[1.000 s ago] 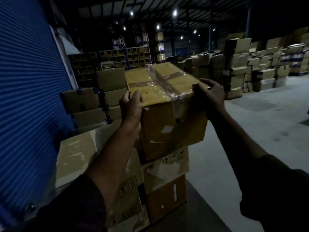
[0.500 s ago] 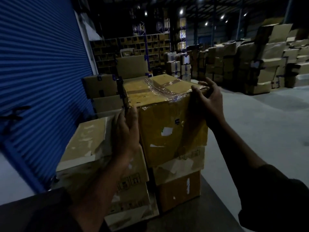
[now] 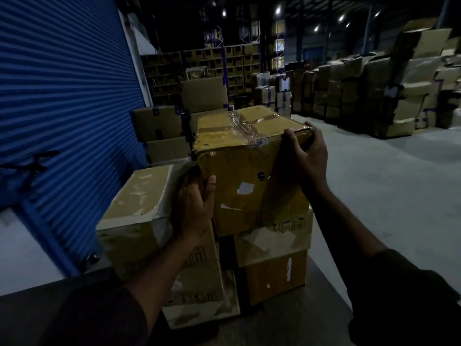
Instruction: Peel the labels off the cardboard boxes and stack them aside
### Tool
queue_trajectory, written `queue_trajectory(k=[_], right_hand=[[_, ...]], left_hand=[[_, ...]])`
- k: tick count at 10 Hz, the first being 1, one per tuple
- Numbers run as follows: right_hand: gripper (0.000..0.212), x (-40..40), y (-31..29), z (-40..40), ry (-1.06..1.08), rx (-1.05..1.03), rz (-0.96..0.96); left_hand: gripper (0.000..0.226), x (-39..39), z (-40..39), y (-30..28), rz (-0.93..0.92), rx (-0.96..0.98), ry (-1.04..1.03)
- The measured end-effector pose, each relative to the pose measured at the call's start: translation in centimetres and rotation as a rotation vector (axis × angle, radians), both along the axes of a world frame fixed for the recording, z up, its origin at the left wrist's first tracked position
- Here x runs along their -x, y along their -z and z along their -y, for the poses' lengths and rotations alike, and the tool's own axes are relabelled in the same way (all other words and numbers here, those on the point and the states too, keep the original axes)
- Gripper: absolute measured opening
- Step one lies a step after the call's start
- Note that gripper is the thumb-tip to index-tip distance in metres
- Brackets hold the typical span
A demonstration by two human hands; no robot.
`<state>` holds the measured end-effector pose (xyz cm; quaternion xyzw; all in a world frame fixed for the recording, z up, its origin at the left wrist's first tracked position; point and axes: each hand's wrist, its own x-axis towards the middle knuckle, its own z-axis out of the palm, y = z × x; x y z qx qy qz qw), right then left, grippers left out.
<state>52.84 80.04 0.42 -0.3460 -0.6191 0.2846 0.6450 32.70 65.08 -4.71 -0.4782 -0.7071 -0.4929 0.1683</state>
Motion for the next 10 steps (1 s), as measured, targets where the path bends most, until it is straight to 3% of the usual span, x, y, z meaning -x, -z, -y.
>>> queue_trajectory(k=[1, 2, 3, 5, 8, 10], right_hand=[[0.068, 0.1, -0.4, 0.4, 0.233, -0.142, 0.087], [0.057, 1.0, -0.3, 2.3, 0.334, -0.322, 0.199], [0.049, 2.6, 0.6, 4.2, 0.368, -0.46, 0.438], [0.056, 4.0, 1.2, 5.4, 0.286, -0.425, 0.515], [0.063, 4.0, -0.6, 11.5, 0.164, -0.398, 0.631], [0.066, 4.3, -2.8, 18.3, 0.172, -0.445, 0.62]], left_hand=[[0.047, -0.1, 0.2, -0.2, 0.05, 0.021, 0.032], [0.043, -0.2, 0.3, -1.0, 0.057, -0.028, 0.071], [0.041, -1.0, 0.3, -2.1, 0.192, -0.08, 0.212], [0.042, -1.0, 0.0, -2.2, 0.285, -0.067, 0.269], [0.062, -1.8, 4.6, -5.1, 0.096, -0.02, 0.153], [0.07, -1.3, 11.7, -6.7, -0.092, -0.099, 0.124]])
